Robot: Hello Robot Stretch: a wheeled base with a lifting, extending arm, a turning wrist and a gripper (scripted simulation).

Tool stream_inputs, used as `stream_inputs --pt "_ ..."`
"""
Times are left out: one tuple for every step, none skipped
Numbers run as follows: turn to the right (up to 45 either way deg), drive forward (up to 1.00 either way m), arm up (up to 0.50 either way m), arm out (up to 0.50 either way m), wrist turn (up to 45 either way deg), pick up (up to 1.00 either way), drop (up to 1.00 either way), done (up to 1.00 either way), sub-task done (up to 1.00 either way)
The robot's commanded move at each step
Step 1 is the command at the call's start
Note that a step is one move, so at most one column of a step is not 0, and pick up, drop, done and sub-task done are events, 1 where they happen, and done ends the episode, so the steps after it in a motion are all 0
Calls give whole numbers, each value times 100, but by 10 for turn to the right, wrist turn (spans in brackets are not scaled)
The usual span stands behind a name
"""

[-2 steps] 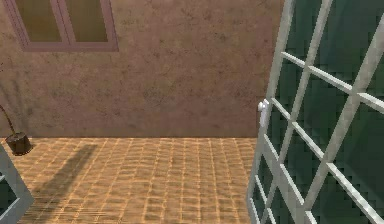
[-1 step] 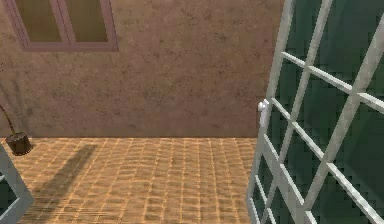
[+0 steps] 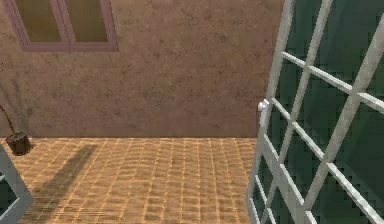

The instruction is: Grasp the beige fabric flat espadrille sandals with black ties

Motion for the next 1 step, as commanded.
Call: stream_inputs --pt "0 0 0 0 90 0 0 0 0"
